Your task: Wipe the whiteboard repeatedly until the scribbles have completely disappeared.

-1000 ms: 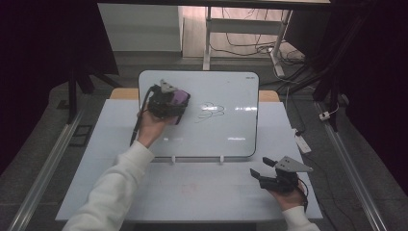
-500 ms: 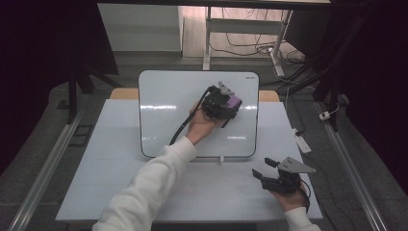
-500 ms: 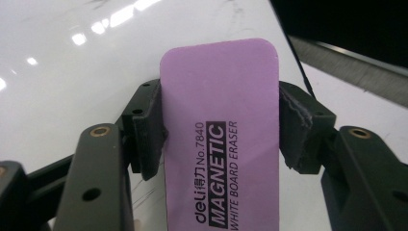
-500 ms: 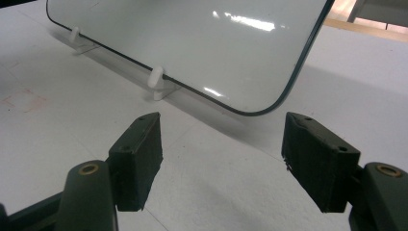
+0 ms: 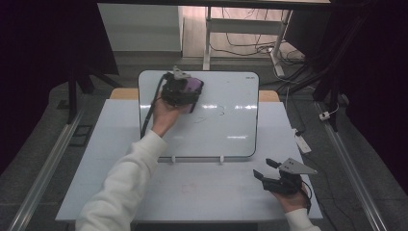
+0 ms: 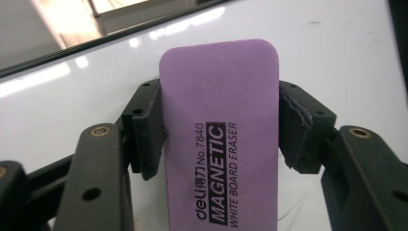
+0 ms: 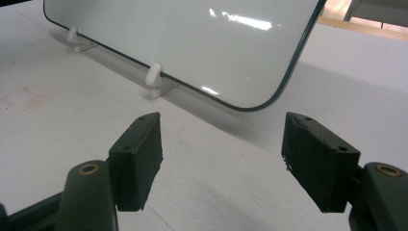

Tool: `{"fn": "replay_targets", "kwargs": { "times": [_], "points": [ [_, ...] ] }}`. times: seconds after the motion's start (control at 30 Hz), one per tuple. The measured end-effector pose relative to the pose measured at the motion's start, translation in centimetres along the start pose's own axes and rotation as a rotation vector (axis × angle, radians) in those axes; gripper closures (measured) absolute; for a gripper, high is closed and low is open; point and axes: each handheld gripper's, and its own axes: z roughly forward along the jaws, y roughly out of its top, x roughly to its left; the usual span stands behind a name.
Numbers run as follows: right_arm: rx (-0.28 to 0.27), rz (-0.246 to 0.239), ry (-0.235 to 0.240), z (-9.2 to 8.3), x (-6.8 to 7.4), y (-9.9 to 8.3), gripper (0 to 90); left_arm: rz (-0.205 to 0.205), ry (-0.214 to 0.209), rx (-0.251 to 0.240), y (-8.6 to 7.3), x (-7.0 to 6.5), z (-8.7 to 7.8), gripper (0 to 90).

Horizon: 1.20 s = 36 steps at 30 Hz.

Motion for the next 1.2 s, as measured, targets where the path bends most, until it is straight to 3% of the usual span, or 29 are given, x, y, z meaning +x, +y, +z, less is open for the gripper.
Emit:
{"fn": "replay_targets", "kwargs": {
  "times": [0.1, 0.23, 0.53, 0.63, 0.73, 0.8, 0.87, 0.97, 1.13, 1.2],
  "points": [
    [0.004, -0.003, 0.003, 0.2, 0.1, 0.0, 30.0, -0.013, -0.003, -0.003, -0.4, 0.4, -0.1, 40.7],
    [0.007, -0.007, 0.007, 0.3, 0.3, 0.1, 29.9, 0.002, -0.016, -0.005, 0.0, -1.0, 1.0, 40.7],
    [0.001, -0.002, 0.006, 0.2, 0.1, 0.0, 29.9, 0.072, -0.12, 0.02, 0.5, -7.1, 4.5, 40.7],
    [0.0, -0.001, 0.005, 0.1, 0.0, -0.1, 30.0, 0.103, -0.161, 0.043, 0.0, -9.3, 5.5, 40.7],
    [0.0, -0.002, 0.001, 0.0, 0.0, -0.1, 29.9, 0.11, -0.227, 0.078, -0.9, -10.8, 6.3, 40.7],
    [-0.002, 0.0, -0.001, -0.2, 0.0, -0.1, 30.0, 0.137, -0.23, 0.084, -1.6, -11.5, 6.4, 40.7],
    [-0.002, 0.001, -0.003, -0.2, 0.0, -0.1, 30.0, 0.132, -0.236, 0.089, -2.2, -11.2, 6.1, 40.7],
    [-0.002, 0.005, -0.004, -0.3, -0.1, -0.2, 30.0, 0.101, -0.229, 0.09, -2.6, -9.6, 5.3, 40.7],
    [0.0, -0.001, -0.007, -0.3, 0.0, -0.1, 30.0, 0.072, -0.13, 0.061, -2.6, -5.9, 2.8, 40.7],
    [0.001, -0.001, -0.007, -0.2, 0.1, -0.1, 29.9, 0.043, -0.099, 0.049, -2.6, -4.1, 1.8, 40.7]
  ]
}}
